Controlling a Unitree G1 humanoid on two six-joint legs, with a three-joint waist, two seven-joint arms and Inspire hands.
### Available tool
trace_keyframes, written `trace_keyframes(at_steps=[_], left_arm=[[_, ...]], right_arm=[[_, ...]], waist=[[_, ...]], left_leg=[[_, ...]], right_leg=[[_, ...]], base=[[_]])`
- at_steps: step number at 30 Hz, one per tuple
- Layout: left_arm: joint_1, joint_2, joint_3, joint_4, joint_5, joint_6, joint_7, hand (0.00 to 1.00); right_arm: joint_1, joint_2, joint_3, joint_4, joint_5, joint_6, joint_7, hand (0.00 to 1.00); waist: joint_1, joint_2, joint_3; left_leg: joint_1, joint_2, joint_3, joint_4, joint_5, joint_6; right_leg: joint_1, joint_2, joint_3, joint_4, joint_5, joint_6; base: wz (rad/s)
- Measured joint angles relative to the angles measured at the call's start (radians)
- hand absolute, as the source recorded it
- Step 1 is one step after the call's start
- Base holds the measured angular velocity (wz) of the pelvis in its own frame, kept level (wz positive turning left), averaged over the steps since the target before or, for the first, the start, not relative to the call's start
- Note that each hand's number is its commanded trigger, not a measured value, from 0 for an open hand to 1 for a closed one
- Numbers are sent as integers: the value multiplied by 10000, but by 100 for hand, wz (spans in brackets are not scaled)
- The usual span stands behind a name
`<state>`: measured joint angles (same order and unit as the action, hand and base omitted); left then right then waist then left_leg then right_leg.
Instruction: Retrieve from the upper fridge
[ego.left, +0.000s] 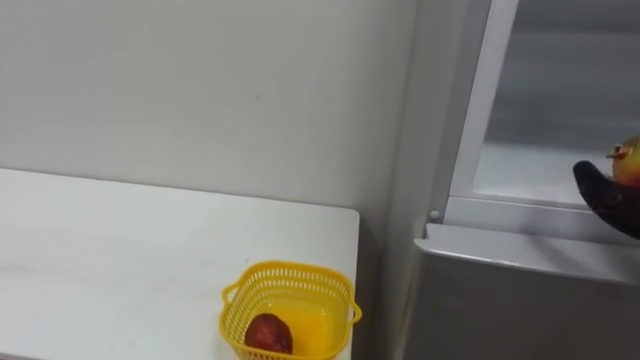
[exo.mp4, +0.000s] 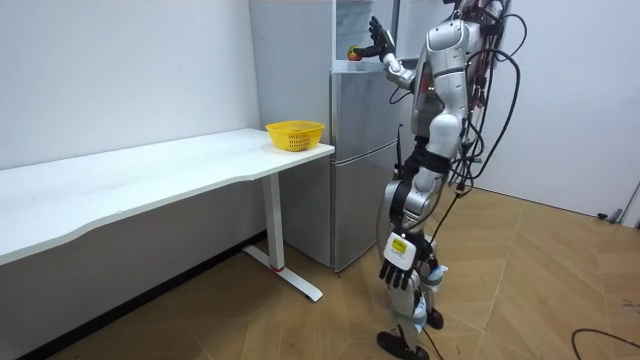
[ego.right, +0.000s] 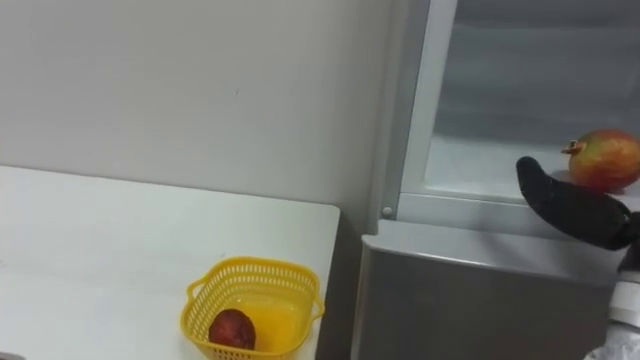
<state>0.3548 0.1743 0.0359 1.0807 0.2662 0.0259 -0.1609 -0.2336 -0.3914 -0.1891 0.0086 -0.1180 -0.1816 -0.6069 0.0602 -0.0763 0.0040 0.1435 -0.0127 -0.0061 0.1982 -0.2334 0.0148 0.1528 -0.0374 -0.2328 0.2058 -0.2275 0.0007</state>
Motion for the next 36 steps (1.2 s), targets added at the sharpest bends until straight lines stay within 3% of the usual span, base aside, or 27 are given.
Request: trace_keyframes(at_steps=[2,3,5,11,15,20,31,36], left_arm=[[-61,0,-1,5,1,106,-6,0],[-105,3,1,3,1,136,-16,0],[-130,20,7,-51,-1,153,-22,0],[-96,57,-13,-108,-18,193,-28,0],[-91,80,-24,-159,-27,226,-29,0],[-87,110,-24,-222,-27,379,-29,0],[-47,146,6,-225,-279,389,91,0],[-40,153,15,-288,-393,376,283,0]], right_arm=[[-246,-81,0,191,26,106,38,0],[-282,-167,0,201,56,151,59,0],[-535,-529,4,252,96,424,290,0],[-1412,-874,17,1071,103,551,594,0],[-1563,-875,77,1361,106,792,883,0],[-1567,-952,91,1599,357,1009,1229,0],[-1906,-1777,80,1974,1315,1173,1019,0],[-2212,-1968,75,2190,1432,1170,681,0]], waist=[[-3,-81,9],[-4,-70,-24],[-5,-205,8],[-24,-528,-65],[-5,-545,-52],[-37,-436,19],[-16,-411,-73],[-26,-400,-93]], left_leg=[[-105,1,-1,3,2,-1],[-127,1,-2,2,5,-3],[-146,7,-10,-9,9,-7],[-47,11,-90,-4,8,-7],[-7,11,-101,-4,8,-7],[-25,4,-94,20,8,-8],[-105,-3,-91,96,8,-8],[-67,7,-97,98,8,-8]], right_leg=[[-84,5,28,2,-1,1],[-126,5,30,4,-1,0],[-106,5,8,32,0,0],[61,5,-145,-48,1,-1],[74,2,-168,-48,1,-1],[46,-16,-179,-23,1,-2],[3,-15,-173,-10,4,-7],[37,-5,-171,-10,6,-10]], base=[[0],[0],[0],[6],[1],[0],[0],[0]])
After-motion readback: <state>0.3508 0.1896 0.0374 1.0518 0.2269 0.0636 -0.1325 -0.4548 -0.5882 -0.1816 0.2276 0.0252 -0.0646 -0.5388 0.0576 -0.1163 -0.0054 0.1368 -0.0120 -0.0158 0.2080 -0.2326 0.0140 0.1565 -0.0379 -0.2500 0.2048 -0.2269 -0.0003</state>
